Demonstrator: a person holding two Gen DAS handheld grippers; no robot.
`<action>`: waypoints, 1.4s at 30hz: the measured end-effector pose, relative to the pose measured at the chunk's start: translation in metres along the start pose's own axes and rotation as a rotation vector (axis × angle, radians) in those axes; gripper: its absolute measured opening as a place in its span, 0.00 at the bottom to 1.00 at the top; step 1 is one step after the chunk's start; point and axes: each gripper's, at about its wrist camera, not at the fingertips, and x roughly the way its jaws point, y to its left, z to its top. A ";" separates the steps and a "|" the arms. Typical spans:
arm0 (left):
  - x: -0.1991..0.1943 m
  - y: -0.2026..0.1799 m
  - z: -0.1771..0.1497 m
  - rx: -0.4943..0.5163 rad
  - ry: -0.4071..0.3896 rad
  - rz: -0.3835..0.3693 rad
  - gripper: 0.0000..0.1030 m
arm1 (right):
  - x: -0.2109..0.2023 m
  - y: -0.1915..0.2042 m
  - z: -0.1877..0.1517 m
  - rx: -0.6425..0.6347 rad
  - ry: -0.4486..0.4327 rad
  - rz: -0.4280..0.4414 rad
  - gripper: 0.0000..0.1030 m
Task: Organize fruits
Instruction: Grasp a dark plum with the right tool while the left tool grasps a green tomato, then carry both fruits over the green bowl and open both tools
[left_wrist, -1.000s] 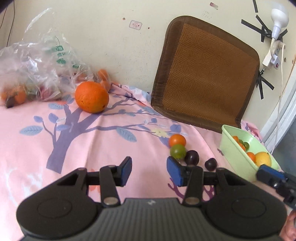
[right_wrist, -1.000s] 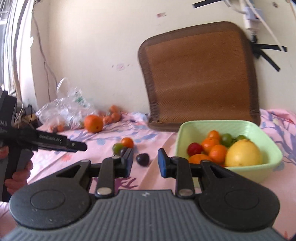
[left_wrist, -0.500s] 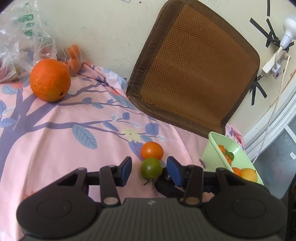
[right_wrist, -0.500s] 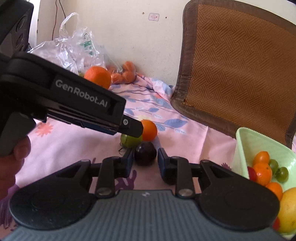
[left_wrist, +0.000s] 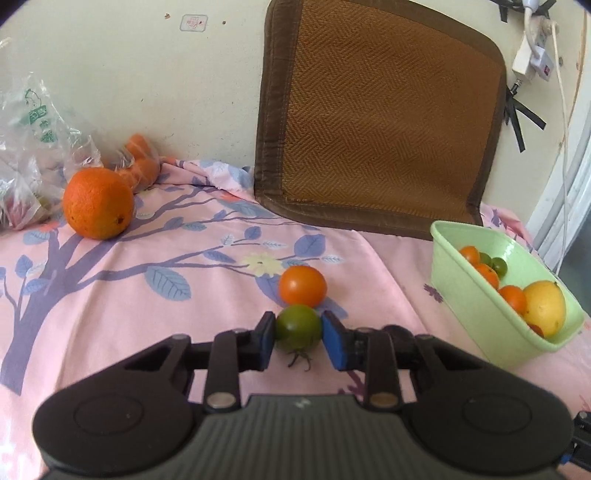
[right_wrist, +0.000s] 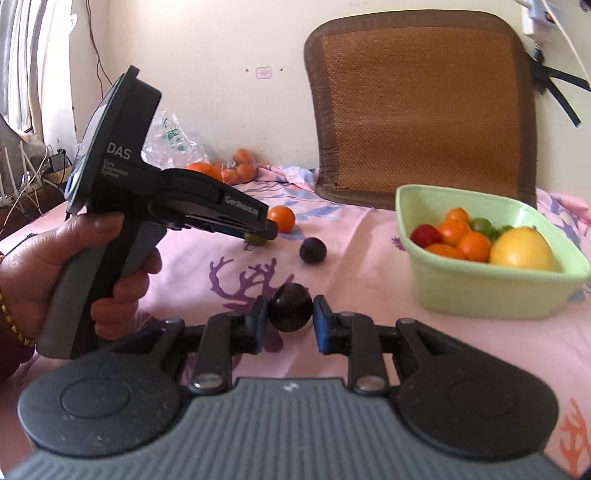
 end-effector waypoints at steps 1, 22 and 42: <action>-0.010 -0.005 -0.005 0.010 -0.008 -0.021 0.26 | -0.008 -0.002 -0.004 0.009 -0.008 -0.013 0.28; -0.064 -0.116 -0.085 0.281 0.021 -0.212 0.36 | -0.067 -0.045 -0.048 0.069 -0.027 -0.211 0.30; -0.061 -0.129 -0.036 0.307 -0.054 -0.276 0.27 | -0.070 -0.064 -0.017 0.066 -0.219 -0.236 0.27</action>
